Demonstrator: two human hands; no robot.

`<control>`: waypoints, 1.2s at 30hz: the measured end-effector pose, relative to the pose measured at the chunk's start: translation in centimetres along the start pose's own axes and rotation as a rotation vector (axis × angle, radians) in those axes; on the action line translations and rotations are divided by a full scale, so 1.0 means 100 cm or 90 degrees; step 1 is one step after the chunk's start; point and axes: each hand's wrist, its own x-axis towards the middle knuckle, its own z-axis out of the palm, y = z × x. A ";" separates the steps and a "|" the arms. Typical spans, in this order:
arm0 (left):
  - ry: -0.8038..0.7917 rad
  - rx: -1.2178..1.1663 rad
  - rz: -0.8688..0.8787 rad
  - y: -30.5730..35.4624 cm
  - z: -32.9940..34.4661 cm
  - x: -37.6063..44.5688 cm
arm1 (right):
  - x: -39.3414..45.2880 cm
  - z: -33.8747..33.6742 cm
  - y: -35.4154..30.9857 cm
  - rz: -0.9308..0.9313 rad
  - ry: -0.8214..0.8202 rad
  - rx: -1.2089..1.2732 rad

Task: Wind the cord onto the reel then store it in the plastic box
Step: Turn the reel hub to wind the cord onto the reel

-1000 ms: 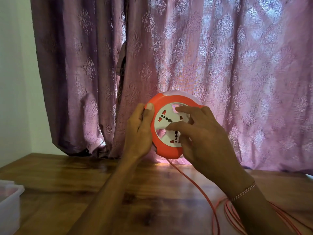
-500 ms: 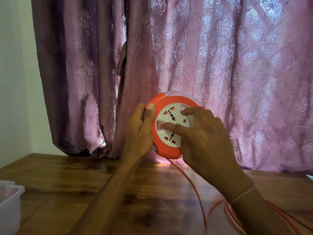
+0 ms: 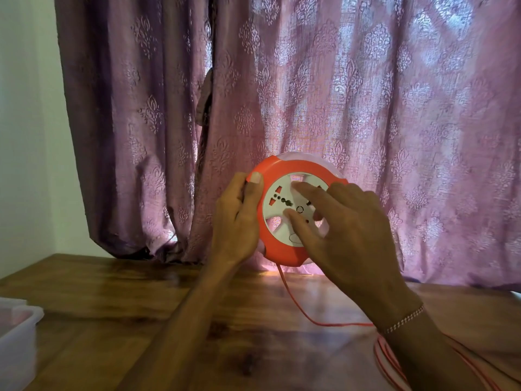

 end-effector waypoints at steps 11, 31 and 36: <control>0.004 0.003 0.001 0.000 -0.001 0.001 | 0.001 -0.006 0.004 -0.100 -0.162 -0.029; 0.010 -0.003 0.010 -0.006 0.000 0.003 | -0.002 0.004 -0.005 0.071 -0.060 -0.071; 0.005 -0.008 0.010 -0.006 0.000 0.003 | -0.001 0.004 -0.001 -0.012 -0.036 0.017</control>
